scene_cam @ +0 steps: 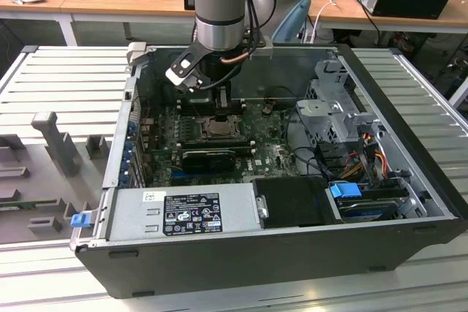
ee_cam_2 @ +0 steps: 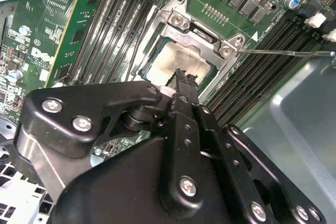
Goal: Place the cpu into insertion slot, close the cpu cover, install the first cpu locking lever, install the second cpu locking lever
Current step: 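Install the first cpu locking lever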
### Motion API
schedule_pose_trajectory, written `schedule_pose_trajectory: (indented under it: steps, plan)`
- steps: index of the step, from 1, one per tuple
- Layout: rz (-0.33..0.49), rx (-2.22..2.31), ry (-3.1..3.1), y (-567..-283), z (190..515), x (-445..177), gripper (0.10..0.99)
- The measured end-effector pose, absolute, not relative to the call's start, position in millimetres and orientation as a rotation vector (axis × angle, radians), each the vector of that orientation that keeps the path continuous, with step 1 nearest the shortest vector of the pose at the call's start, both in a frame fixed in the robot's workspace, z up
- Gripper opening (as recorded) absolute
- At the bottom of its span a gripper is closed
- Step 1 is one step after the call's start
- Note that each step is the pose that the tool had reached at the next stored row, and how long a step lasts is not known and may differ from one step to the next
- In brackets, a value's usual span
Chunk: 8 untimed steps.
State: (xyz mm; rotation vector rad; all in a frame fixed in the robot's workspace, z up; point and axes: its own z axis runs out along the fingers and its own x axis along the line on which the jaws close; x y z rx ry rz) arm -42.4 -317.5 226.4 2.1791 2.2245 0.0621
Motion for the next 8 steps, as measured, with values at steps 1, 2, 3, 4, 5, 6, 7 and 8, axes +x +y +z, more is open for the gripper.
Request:
schedule_pose_trajectory:
  steps: [1, 2, 3, 4, 5, 6, 7, 8]
  plan:
    - [0.062, 2.179, 2.224, -317.6, 226.6, -42.6, 0.106]
    - [0.062, 2.179, 2.224, -317.6, 226.7, -42.6, 0.106]
    - [0.062, 2.179, 2.224, -317.5, 226.8, -42.6, 0.106]
    - [0.062, 2.179, 2.224, -317.5, 226.9, -42.8, 0.106]
    - [0.062, 2.179, 2.224, -317.6, 226.9, -42.8, 0.106]
    - [0.062, 2.179, 2.224, -317.6, 226.9, -42.8, 0.106]
    - [0.062, 2.179, 2.224, -317.6, 226.9, -42.8, 0.106]
    - [0.061, 2.179, 2.224, -317.6, 226.9, -42.9, 0.106]
